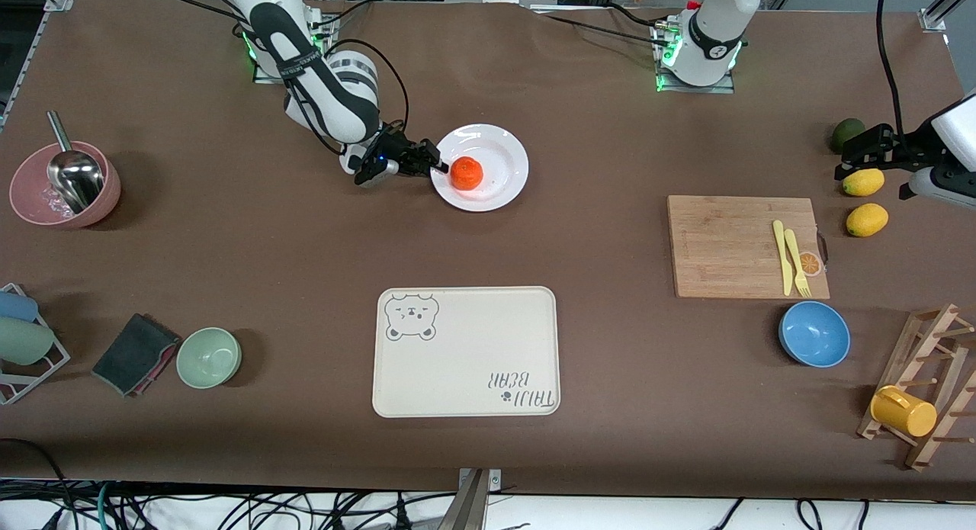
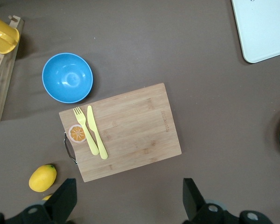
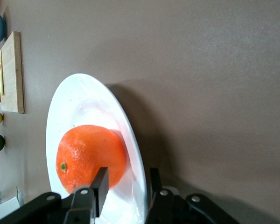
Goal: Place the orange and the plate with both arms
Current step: 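Close the right gripper on the white plate rim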
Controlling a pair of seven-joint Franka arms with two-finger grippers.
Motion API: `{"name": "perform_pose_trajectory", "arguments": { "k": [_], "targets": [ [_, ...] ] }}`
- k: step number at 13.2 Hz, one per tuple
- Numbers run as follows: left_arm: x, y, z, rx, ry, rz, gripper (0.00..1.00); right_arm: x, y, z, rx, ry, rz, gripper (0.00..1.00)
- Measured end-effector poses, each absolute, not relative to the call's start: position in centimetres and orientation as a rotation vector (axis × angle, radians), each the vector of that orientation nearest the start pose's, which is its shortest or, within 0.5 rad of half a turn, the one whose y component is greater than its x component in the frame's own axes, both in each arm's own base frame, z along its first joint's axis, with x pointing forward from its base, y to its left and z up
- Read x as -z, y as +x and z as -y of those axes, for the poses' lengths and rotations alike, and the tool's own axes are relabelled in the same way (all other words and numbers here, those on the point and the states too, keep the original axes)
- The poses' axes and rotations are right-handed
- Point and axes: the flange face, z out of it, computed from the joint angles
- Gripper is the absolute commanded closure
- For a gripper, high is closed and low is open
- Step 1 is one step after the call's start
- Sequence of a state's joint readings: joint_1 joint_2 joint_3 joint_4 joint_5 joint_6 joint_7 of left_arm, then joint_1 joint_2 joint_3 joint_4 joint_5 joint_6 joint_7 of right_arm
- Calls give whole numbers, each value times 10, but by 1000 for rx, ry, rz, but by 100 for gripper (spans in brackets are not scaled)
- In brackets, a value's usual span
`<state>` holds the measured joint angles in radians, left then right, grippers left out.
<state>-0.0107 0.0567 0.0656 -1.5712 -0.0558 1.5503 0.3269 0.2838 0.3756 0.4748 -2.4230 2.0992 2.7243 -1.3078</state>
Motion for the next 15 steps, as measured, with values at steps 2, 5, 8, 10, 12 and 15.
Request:
{"name": "perform_pose_trajectory", "arguments": {
  "k": [2, 5, 8, 10, 12, 15],
  "targets": [
    [-588, 569, -21, -115, -3175, -441, 0, -141, 321, -289, 101, -2352, -34, 78],
    [-587, 569, -20, -120, -3175, -444, 0, -137, 319, -288, 98, -2356, -24, 90],
    [-585, 570, -20, -124, -3175, -446, 0, -138, 321, -290, 102, -2347, -21, 95],
    [-584, 570, -20, -128, -3175, -446, 0, -138, 321, -290, 103, -2345, -20, 100],
    [-583, 571, -20, -132, -3176, -446, 0, -138, 321, -290, 105, -2345, -15, 100],
    [-582, 571, -20, -137, -3176, -447, 0, -140, 325, -292, 117, -2338, -14, 100]
  ]
}}
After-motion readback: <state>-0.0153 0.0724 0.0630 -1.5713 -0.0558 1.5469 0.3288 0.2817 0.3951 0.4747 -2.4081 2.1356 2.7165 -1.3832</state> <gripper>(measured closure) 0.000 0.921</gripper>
